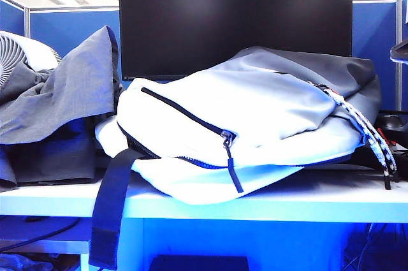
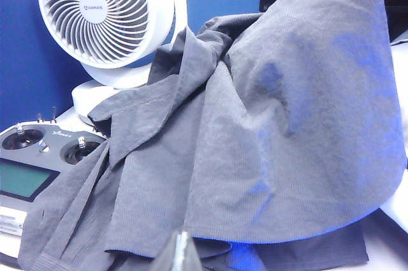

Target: Take the gray clothes out of the backpack.

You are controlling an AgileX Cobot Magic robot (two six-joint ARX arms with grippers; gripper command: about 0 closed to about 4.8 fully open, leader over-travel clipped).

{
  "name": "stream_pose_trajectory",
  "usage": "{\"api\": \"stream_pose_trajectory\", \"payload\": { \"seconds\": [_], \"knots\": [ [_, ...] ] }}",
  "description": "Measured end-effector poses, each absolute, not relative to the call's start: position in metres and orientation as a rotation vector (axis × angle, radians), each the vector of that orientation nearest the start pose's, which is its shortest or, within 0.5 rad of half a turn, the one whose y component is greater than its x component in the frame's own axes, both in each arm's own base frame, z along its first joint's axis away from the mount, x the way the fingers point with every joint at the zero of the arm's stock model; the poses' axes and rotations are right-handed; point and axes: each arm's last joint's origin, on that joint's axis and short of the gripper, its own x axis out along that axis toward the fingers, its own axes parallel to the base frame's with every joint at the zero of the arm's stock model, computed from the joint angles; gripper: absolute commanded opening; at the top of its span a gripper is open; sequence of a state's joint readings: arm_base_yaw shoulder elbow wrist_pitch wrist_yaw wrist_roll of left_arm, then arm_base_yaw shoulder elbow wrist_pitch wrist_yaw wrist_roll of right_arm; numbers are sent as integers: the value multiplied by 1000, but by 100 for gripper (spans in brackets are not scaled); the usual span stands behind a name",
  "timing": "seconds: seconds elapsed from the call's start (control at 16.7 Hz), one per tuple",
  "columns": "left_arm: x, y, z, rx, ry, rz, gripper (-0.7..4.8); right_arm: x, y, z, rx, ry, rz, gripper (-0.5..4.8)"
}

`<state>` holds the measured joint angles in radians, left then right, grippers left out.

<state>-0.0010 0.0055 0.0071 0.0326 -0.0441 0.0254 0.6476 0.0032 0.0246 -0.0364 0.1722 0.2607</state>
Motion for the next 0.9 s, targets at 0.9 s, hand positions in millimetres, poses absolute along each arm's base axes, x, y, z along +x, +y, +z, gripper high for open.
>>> {"api": "stream_pose_trajectory", "payload": {
  "seconds": [0.9],
  "knots": [
    [98,1,169,25,-33,42,-5,97,-6,165,154,3,-63,-1]
  ]
}}
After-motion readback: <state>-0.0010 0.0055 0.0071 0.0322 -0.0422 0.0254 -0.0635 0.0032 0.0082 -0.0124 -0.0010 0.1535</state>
